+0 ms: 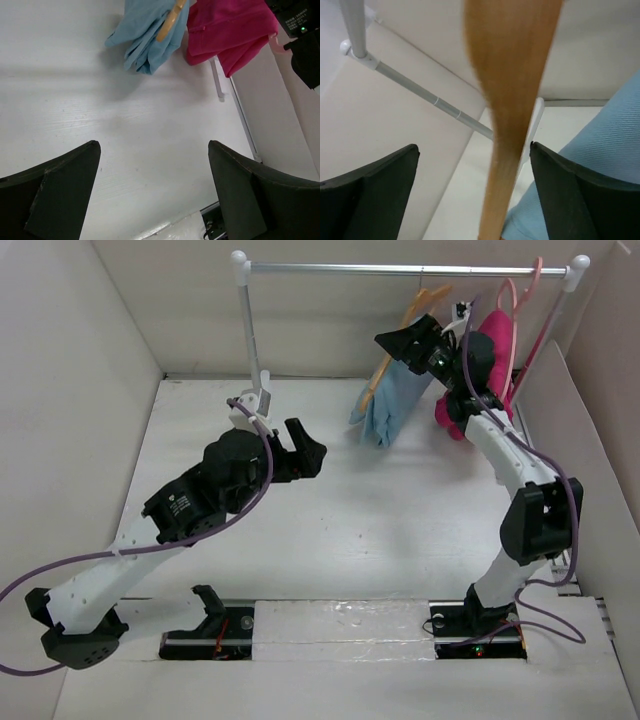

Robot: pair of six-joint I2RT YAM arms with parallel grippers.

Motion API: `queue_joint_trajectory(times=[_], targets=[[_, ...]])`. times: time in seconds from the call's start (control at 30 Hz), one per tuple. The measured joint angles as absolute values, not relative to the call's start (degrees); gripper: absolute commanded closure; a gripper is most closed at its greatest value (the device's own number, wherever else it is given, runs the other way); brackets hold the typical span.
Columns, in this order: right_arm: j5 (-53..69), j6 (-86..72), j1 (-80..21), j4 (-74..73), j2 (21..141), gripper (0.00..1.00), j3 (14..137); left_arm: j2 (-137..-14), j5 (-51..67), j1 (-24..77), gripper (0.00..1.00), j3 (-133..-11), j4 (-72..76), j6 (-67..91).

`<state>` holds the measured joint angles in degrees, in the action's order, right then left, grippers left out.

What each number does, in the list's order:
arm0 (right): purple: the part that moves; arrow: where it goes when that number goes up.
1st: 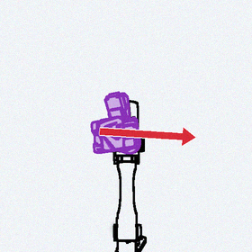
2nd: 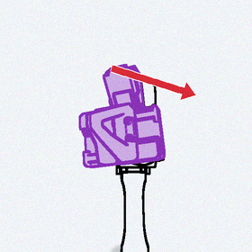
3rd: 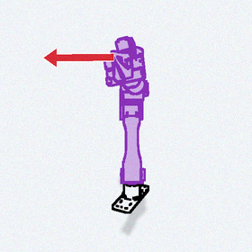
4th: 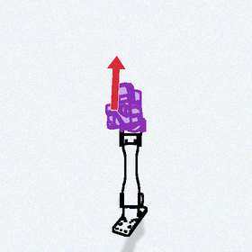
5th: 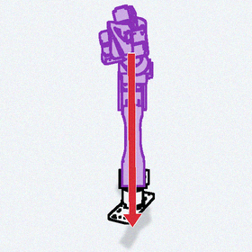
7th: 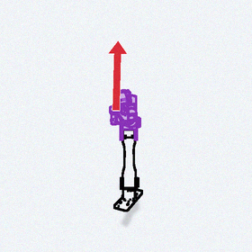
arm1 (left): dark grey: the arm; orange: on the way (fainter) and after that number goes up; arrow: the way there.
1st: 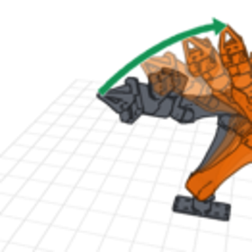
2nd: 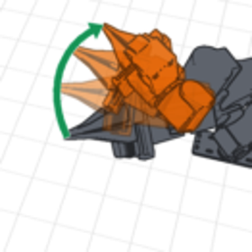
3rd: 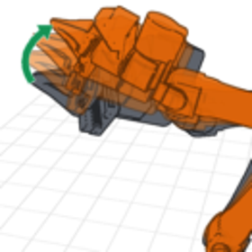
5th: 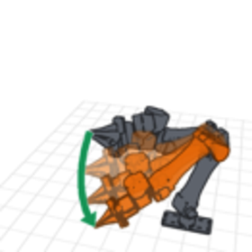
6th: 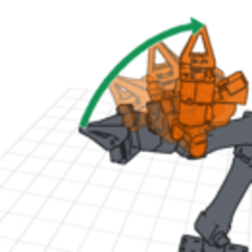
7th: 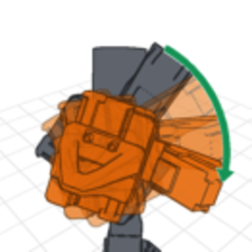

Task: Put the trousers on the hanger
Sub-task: Hang the hanger with trousers onto the clothesline

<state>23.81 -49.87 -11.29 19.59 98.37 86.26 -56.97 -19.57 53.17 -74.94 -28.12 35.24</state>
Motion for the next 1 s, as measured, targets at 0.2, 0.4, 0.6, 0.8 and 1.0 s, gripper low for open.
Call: queue_joint_trajectory(times=[0.2, 0.4, 0.6, 0.8, 1.0], targets=[[19.05, -36.91, -10.87, 4.43, 91.53, 0.00, 90.17, -60.77, -22.06, 53.17, 0.01, -82.08, -27.97, 33.15], [10.76, -25.30, -10.68, -1.69, 78.89, 0.00, 88.77, -62.52, -25.19, 53.17, 0.01, -89.12, -28.34, 31.00], [9.37, -15.53, -11.46, -5.61, 62.13, 0.00, 80.71, -61.45, -27.35, 53.15, 0.01, -88.71, -29.87, 30.98], [9.74, -9.80, -17.39, -11.22, 44.91, 0.00, 62.96, -55.86, -30.09, 53.15, 0.01, -76.47, -32.67, 34.83], [8.62, -6.57, -20.32, -24.62, 30.06, 0.00, 50.00, -50.70, -25.19, 53.15, 0.01, -54.96, -34.81, 42.00]])
